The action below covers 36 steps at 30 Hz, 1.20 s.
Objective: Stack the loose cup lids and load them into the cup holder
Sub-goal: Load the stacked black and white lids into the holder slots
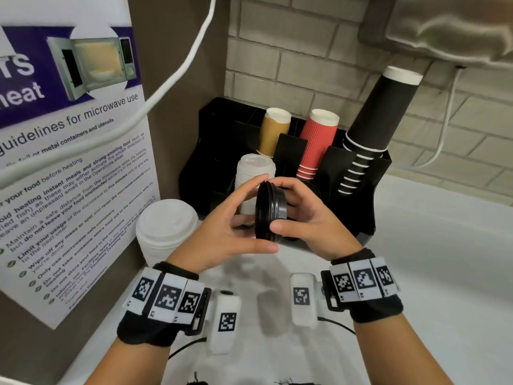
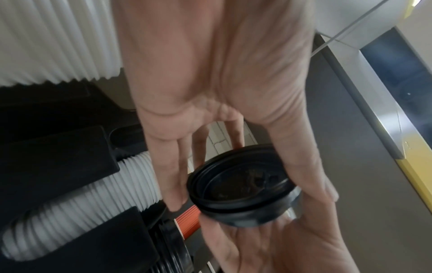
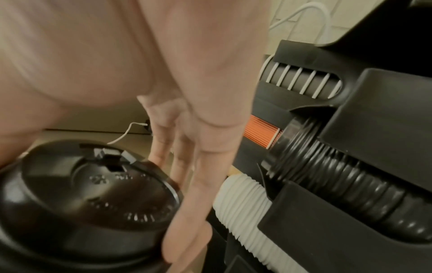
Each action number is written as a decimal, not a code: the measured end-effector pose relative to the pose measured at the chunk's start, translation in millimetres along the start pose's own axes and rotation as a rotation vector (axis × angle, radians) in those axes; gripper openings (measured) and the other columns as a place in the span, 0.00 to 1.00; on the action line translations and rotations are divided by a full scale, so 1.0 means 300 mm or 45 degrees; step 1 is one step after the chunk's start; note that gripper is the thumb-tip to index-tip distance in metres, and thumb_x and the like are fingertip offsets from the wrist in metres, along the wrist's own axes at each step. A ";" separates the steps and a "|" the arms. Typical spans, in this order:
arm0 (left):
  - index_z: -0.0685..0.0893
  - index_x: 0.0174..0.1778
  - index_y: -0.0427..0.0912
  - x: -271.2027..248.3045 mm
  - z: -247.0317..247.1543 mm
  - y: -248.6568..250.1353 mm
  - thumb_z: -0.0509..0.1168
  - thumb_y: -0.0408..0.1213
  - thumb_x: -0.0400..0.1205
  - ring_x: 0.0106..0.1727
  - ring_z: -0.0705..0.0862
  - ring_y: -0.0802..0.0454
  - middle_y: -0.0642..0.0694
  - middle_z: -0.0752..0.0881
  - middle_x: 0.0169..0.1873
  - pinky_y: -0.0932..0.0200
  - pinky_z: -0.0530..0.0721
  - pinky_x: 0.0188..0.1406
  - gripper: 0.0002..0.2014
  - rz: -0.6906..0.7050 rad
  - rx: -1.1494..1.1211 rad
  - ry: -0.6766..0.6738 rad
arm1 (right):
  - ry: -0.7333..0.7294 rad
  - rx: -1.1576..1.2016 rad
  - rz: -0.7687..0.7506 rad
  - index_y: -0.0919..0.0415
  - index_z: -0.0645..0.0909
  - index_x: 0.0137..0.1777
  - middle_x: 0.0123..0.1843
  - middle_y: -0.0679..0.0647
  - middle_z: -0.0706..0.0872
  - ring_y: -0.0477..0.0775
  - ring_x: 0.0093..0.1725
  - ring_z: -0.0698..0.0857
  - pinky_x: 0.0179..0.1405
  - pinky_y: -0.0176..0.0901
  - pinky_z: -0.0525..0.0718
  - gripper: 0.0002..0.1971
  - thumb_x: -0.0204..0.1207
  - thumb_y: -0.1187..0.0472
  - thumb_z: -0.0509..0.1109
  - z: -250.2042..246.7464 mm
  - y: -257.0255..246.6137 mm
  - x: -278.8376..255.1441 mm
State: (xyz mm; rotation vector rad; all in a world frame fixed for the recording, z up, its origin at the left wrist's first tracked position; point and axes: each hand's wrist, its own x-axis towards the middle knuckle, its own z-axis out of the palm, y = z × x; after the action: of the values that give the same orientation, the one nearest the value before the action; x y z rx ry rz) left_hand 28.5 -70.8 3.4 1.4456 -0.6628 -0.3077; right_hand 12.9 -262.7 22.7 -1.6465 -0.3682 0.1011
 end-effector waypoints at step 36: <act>0.80 0.64 0.61 -0.003 -0.066 0.013 0.68 0.50 0.72 0.69 0.79 0.60 0.60 0.77 0.71 0.72 0.81 0.54 0.23 0.038 0.165 0.409 | 0.114 -1.662 0.211 0.56 0.69 0.75 0.68 0.56 0.71 0.58 0.66 0.68 0.65 0.49 0.74 0.43 0.61 0.56 0.84 -0.247 0.067 0.152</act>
State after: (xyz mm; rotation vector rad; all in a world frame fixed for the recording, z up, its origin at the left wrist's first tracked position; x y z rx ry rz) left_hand 38.7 -53.9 7.2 1.5646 -0.4480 -0.0065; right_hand 80.4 -321.1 18.4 -2.9589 -0.2155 -0.1272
